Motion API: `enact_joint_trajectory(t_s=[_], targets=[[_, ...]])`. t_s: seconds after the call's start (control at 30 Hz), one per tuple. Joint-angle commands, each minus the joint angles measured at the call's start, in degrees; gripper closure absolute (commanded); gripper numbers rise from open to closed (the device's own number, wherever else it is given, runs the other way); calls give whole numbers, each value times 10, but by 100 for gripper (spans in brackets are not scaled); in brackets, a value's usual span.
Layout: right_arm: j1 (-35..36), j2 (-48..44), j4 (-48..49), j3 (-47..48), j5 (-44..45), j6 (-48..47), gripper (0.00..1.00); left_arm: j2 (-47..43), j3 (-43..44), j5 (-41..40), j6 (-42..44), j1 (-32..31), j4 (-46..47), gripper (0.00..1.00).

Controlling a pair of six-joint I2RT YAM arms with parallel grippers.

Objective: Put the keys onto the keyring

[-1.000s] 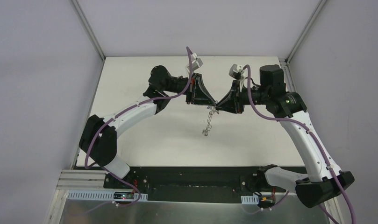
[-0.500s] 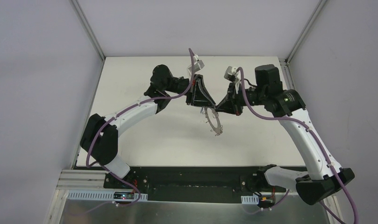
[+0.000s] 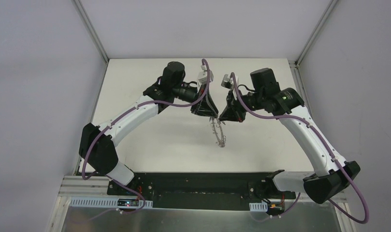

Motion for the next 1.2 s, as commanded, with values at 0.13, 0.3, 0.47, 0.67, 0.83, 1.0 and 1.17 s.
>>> enact_joint_trajectory(t_s=[0.13, 0.3, 0.47, 0.67, 0.83, 1.0, 1.17], targets=[[6, 2, 5, 28, -9, -3, 100, -17, 36, -13, 103, -17, -94, 73], [6, 3, 7, 22, -10, -1, 100, -16, 38, -15, 99, -20, -88, 73], [7, 4, 8, 18, -11, -2, 100, -16, 38, -16, 91, -21, -77, 74], [8, 4, 11, 12, -10, -1, 100, -15, 35, -15, 72, -22, -57, 76], [8, 1, 14, 6, -8, 0, 100, -18, 26, -7, 54, -22, -33, 76], [8, 2, 17, 6, -8, 4, 100, -20, 21, -6, 45, -22, -25, 75], [8, 3, 19, 8, -8, 6, 100, -18, 19, -2, 41, -22, -25, 87]])
